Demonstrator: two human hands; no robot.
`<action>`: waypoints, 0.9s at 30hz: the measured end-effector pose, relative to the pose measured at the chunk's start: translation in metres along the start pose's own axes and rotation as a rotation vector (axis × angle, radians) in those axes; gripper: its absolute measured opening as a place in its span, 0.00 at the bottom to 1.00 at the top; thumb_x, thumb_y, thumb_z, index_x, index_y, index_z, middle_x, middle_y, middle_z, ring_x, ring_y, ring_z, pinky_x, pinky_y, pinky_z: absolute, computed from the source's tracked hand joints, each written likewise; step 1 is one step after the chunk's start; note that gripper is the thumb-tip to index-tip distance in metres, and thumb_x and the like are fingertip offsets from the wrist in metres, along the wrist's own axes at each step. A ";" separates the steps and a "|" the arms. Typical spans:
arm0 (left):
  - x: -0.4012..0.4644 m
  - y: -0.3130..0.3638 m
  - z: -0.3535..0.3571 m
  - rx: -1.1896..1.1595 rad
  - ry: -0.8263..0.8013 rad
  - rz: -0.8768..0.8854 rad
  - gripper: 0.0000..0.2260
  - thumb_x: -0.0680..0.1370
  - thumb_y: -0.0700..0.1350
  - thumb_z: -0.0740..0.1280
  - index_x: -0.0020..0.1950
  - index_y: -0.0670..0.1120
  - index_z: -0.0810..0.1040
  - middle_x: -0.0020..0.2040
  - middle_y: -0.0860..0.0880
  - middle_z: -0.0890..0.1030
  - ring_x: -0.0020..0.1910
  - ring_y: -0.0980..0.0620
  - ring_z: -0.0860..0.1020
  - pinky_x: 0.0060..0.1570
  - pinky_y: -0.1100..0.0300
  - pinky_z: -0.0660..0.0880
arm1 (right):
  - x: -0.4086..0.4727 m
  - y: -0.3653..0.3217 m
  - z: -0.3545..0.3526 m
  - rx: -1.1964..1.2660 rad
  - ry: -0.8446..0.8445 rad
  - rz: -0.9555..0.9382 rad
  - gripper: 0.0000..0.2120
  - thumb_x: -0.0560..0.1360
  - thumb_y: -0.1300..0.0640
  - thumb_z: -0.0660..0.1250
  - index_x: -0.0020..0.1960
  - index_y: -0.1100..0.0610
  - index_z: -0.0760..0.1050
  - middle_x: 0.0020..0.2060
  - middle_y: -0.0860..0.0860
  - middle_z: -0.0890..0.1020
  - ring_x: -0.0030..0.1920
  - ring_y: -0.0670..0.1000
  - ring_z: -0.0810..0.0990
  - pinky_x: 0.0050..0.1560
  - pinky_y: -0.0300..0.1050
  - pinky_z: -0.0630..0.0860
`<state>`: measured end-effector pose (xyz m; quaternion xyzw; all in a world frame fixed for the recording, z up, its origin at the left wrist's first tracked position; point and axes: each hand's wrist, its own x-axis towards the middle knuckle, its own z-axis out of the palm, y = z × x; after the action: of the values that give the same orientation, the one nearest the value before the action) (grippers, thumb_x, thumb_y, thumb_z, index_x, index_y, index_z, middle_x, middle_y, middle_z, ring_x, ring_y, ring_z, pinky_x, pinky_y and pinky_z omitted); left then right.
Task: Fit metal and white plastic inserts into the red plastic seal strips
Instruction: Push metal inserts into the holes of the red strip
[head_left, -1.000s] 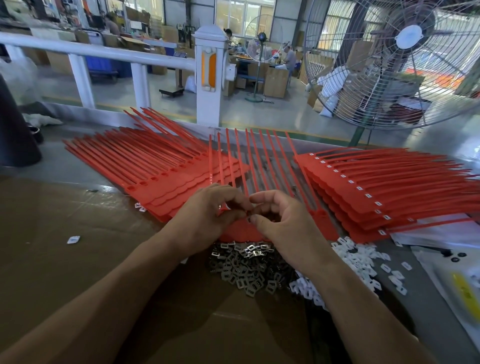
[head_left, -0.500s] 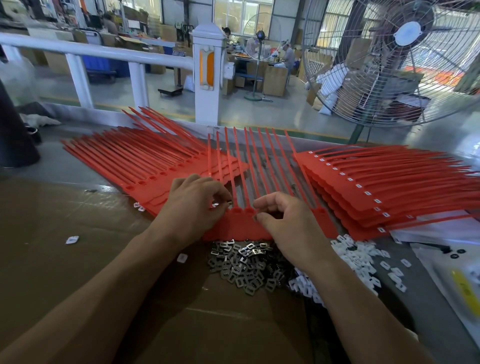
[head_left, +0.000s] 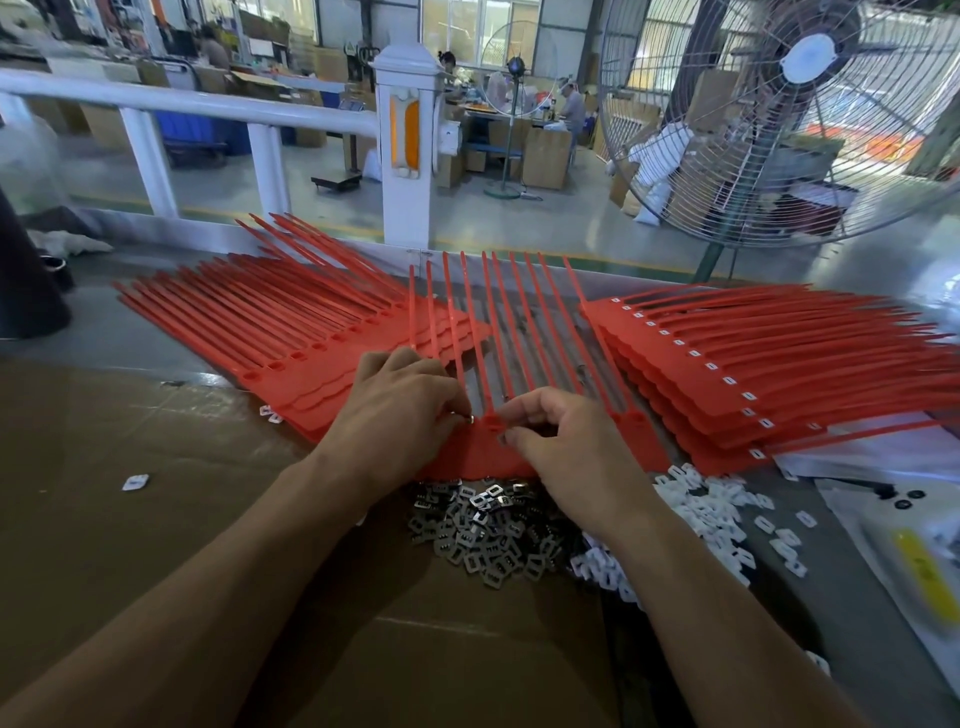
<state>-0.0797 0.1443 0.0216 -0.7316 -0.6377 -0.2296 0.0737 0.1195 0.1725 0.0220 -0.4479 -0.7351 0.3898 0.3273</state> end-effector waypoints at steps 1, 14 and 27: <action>0.000 0.000 0.001 -0.002 0.003 -0.003 0.07 0.80 0.55 0.67 0.55 0.60 0.82 0.54 0.62 0.78 0.59 0.58 0.67 0.60 0.60 0.52 | 0.000 0.000 0.000 0.000 0.000 0.002 0.07 0.79 0.58 0.72 0.53 0.46 0.82 0.46 0.43 0.85 0.45 0.40 0.84 0.47 0.36 0.79; -0.003 0.002 0.000 -0.194 0.101 -0.026 0.04 0.79 0.51 0.69 0.53 0.59 0.82 0.50 0.63 0.78 0.55 0.59 0.69 0.60 0.57 0.59 | 0.000 -0.004 -0.002 0.050 0.051 0.014 0.07 0.78 0.56 0.73 0.52 0.45 0.82 0.45 0.41 0.85 0.46 0.37 0.83 0.43 0.28 0.75; -0.008 0.015 -0.003 -0.406 0.101 0.042 0.01 0.77 0.54 0.70 0.47 0.59 0.80 0.46 0.62 0.80 0.52 0.61 0.75 0.60 0.51 0.66 | -0.001 -0.010 -0.001 0.191 0.106 -0.033 0.06 0.79 0.57 0.73 0.52 0.45 0.83 0.46 0.45 0.85 0.47 0.40 0.84 0.48 0.35 0.80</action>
<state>-0.0665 0.1331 0.0230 -0.7320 -0.5585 -0.3884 -0.0388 0.1167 0.1687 0.0307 -0.4225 -0.6835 0.4282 0.4134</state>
